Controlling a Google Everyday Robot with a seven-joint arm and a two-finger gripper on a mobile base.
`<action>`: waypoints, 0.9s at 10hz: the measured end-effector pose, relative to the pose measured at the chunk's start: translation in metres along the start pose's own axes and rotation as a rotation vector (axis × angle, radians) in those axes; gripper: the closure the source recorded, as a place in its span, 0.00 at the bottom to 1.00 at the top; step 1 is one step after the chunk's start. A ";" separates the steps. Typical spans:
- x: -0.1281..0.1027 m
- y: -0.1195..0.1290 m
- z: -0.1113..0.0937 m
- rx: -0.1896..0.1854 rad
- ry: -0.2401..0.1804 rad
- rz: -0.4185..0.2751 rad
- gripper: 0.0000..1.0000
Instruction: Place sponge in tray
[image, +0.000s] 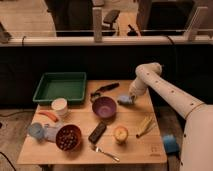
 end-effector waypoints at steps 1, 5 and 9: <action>0.000 -0.002 -0.001 0.006 0.005 -0.004 0.96; -0.001 -0.030 -0.045 0.029 0.046 -0.066 0.96; 0.000 -0.055 -0.060 0.037 0.057 -0.135 0.96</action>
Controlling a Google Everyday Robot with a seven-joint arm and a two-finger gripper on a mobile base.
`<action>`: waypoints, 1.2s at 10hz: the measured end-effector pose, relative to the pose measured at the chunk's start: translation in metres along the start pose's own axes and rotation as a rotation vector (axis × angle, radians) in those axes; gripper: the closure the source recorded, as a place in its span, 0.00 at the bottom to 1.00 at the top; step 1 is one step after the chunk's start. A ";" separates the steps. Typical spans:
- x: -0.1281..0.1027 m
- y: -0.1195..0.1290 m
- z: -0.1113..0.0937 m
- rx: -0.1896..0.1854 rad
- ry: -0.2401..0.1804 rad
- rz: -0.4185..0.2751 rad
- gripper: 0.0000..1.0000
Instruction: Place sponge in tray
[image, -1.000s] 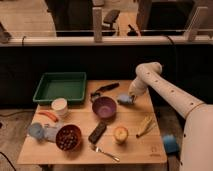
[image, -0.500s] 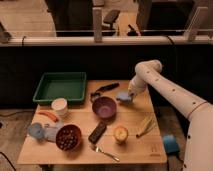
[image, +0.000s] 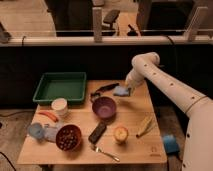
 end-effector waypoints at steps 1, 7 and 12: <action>0.002 -0.006 -0.002 0.000 0.001 -0.014 0.96; 0.010 -0.055 -0.015 -0.023 -0.009 -0.131 0.96; 0.005 -0.083 -0.017 -0.028 -0.017 -0.211 0.96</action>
